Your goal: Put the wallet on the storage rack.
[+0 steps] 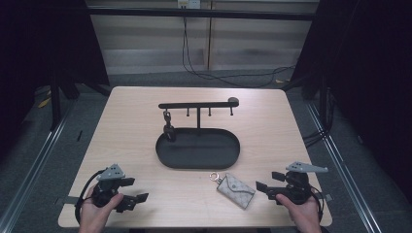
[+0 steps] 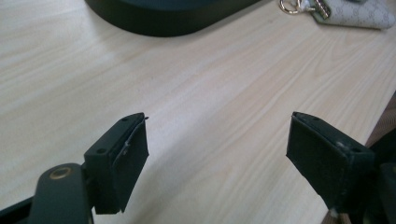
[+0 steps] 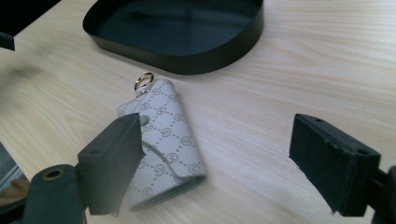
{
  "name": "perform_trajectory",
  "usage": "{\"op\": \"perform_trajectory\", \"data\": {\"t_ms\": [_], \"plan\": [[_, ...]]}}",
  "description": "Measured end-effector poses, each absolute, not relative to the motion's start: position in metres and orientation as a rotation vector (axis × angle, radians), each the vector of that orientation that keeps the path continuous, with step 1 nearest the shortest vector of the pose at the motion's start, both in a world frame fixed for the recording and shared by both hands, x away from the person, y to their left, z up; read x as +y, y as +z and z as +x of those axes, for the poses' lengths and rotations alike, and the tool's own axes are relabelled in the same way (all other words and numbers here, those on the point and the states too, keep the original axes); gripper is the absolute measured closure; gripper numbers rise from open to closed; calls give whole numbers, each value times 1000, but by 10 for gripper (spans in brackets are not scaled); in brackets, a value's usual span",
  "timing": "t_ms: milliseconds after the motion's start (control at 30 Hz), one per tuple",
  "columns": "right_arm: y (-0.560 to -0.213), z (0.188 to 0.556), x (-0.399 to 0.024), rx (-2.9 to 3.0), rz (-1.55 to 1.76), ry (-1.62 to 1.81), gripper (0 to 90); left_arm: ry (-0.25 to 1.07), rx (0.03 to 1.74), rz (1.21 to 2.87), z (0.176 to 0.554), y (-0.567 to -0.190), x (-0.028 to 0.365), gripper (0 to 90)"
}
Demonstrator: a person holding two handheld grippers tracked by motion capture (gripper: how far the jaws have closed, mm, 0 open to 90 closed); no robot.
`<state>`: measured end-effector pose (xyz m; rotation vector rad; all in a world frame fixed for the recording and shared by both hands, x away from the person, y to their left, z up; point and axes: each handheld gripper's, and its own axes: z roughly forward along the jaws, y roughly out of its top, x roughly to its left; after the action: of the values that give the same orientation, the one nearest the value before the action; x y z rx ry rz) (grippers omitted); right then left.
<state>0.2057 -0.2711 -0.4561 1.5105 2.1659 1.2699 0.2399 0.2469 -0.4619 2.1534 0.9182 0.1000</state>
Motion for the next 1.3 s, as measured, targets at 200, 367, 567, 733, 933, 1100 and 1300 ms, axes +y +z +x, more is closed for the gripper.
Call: {"op": "perform_trajectory", "data": {"t_ms": [200, 367, 567, 733, 933, 1100, 1300], "plan": [[-446, 211, -261, 2170, 1480, 1266, 163, 131, 935, 2095, 228, -459, 255, 205], [-441, 223, -254, 2248, 1506, 1237, 206, 115, 925, 2123, 230, -463, 253, 205], [-435, 236, -239, 2345, 1467, 1145, 267, 96, 902, 2160, 230, -465, 248, 205], [-432, 243, -226, 2401, 1453, 1054, 314, 94, 890, 2180, 230, -465, 246, 205], [-430, 251, -216, 2499, 1446, 976, 280, 93, 886, 2185, 230, -466, 246, 207], [-434, 257, -207, 2603, 1429, 905, 244, 100, 886, 2184, 230, -465, 246, 206], [-439, 262, -195, 2708, 1428, 775, 258, 95, 871, 2202, 230, -465, 244, 208]]}}
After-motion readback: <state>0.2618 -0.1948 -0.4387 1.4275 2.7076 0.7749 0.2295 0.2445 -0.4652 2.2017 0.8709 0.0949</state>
